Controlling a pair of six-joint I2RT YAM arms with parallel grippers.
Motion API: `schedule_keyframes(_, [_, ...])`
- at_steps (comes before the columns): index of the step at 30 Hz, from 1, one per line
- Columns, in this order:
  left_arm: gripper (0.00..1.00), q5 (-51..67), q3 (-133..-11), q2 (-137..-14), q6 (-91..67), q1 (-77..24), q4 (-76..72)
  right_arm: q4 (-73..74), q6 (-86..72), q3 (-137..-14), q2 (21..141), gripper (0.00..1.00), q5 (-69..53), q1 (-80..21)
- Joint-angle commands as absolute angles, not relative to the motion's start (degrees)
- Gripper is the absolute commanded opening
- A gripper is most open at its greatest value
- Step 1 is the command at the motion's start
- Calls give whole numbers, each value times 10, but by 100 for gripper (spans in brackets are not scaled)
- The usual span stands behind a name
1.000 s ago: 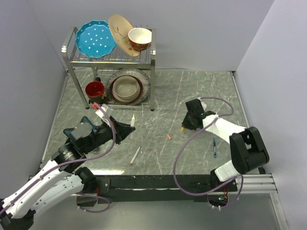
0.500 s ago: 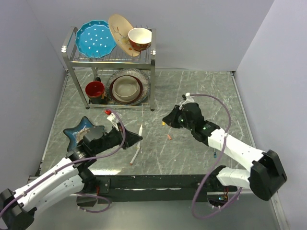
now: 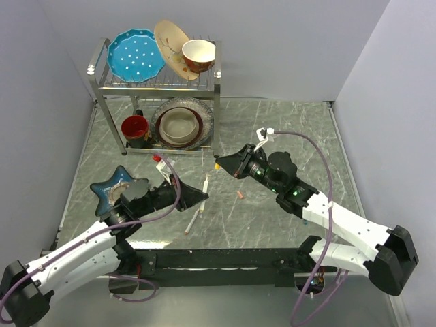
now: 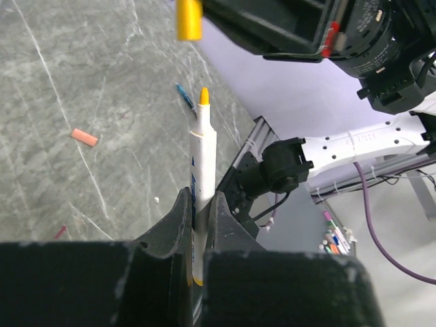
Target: Insert the pens into the pen caps
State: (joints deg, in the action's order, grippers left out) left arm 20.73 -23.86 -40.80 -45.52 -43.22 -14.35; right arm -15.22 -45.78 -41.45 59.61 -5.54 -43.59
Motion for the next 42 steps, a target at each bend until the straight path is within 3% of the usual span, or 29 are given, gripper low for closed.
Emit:
schedule_keyframes(1, [1, 228, -236, -398, -473, -435, -186, -236, -476, -403, 577, 0, -57, -457])
schedule_keyframes(22, [1, 211, -243, -385, -452, -435, -165, -204, -467, -410, 580, 0, 14, -526])
schedule_keyframes(42, [1, 217, -249, -410, -443, -435, -179, -155, -431, -461, 577, 0, 49, -531])
